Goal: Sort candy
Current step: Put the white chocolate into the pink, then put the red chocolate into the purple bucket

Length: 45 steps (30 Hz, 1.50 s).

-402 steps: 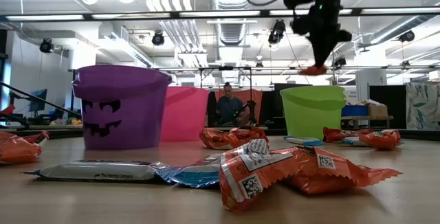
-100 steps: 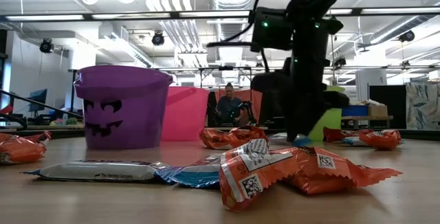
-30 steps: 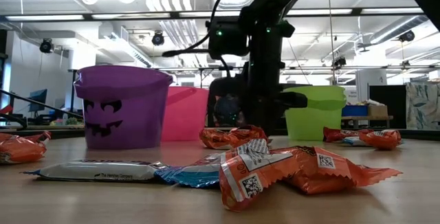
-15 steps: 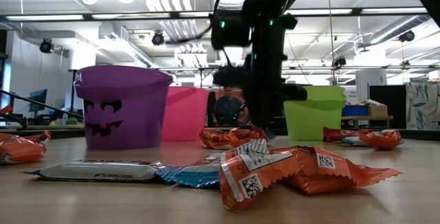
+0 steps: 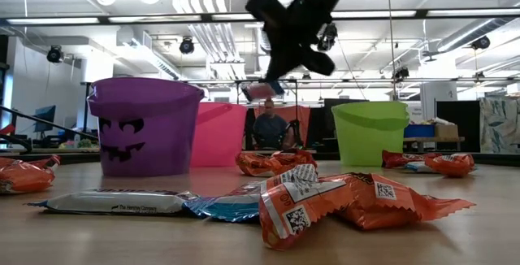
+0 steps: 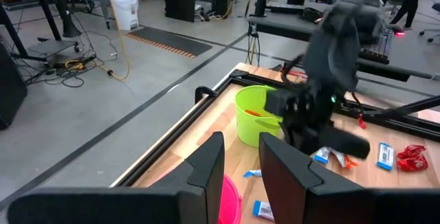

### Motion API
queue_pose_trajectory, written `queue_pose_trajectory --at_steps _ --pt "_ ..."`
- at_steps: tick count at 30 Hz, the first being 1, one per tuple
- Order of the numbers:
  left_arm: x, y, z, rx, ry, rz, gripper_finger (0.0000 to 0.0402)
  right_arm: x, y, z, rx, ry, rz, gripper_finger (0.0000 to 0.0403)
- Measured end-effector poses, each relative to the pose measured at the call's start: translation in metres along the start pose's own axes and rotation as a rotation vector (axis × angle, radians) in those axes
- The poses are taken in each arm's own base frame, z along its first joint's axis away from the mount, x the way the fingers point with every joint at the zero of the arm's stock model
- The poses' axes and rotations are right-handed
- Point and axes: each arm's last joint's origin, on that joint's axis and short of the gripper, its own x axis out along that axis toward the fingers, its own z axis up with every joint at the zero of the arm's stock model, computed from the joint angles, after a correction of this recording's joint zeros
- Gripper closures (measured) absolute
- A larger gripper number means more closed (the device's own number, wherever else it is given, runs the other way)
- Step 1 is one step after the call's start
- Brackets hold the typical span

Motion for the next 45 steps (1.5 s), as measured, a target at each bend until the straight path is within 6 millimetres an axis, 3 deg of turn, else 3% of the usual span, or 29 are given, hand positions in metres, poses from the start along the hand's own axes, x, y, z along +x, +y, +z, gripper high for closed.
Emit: queue_pose_trajectory --at_steps 9,19,30,36,45 --pt "0.000 0.000 0.001 -0.007 -0.008 -0.001 0.0325 -0.018 -0.013 0.040 -0.049 -0.156 0.233 0.0395" --pt "0.000 0.001 0.002 -0.039 -0.024 0.054 0.0325 -0.001 -0.039 0.065 -0.048 -0.211 0.306 0.0395" --pt "-0.001 0.003 -0.001 -0.093 0.000 0.078 0.0325 0.010 -0.059 0.081 -0.109 -0.258 0.348 0.0394" --pt "-0.009 0.007 -0.009 -0.237 0.057 0.097 0.0325 0.016 -0.066 0.085 -0.225 -0.278 0.358 0.0394" --pt "-0.012 0.009 -0.011 -0.415 0.060 0.108 0.0325 0.026 -0.073 0.084 -0.244 -0.232 0.407 0.0394"
